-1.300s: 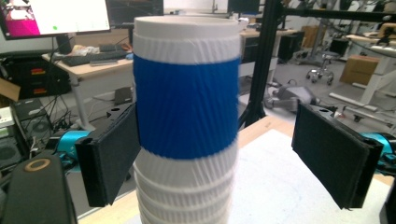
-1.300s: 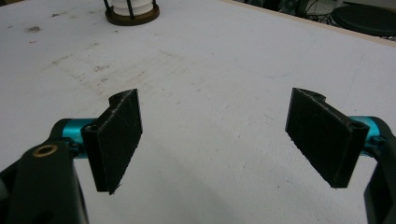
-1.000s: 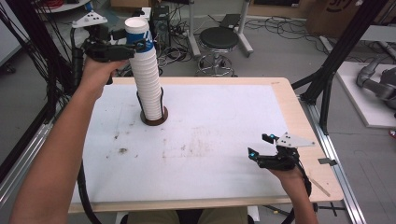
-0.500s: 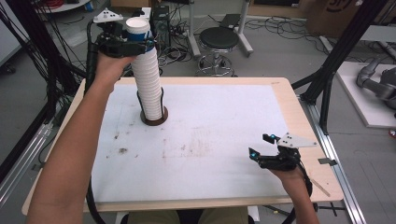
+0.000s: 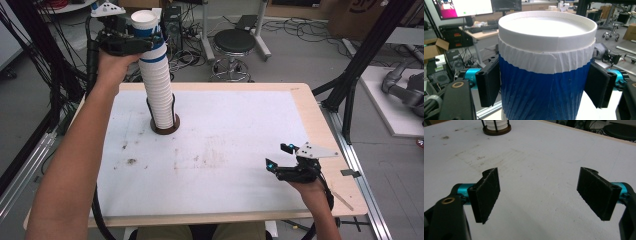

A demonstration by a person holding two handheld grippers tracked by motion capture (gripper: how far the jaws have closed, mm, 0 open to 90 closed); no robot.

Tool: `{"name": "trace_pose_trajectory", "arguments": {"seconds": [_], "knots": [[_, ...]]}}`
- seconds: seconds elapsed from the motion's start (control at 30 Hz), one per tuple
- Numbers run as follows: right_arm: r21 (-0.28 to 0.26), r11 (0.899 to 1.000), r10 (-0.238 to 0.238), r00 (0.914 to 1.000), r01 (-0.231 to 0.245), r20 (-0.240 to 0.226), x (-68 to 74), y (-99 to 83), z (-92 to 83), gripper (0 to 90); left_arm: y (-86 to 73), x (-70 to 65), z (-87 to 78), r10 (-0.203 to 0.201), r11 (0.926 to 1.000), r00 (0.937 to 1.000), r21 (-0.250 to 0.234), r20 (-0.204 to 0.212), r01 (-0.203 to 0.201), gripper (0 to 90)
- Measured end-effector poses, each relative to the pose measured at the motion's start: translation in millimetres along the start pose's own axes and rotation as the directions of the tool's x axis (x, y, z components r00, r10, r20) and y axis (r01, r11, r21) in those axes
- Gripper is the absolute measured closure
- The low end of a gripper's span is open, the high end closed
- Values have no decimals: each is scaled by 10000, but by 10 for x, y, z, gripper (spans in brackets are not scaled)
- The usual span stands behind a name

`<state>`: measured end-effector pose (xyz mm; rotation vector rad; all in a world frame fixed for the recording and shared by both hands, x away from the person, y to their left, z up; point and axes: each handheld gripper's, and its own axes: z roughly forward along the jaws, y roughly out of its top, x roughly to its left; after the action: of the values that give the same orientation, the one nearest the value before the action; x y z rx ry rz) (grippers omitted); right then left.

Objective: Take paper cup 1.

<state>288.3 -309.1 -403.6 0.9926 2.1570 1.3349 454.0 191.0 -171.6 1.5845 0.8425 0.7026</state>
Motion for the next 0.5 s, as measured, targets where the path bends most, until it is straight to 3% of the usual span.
{"name": "trace_pose_trajectory", "arguments": {"seconds": [0.5], "knots": [[-71, 10000, -13, 10000, 12, -53, 19, 15, -16, 190, 356, 7, -298, -29, 9947, 9994, -1028, 359, 65, 255]]}}
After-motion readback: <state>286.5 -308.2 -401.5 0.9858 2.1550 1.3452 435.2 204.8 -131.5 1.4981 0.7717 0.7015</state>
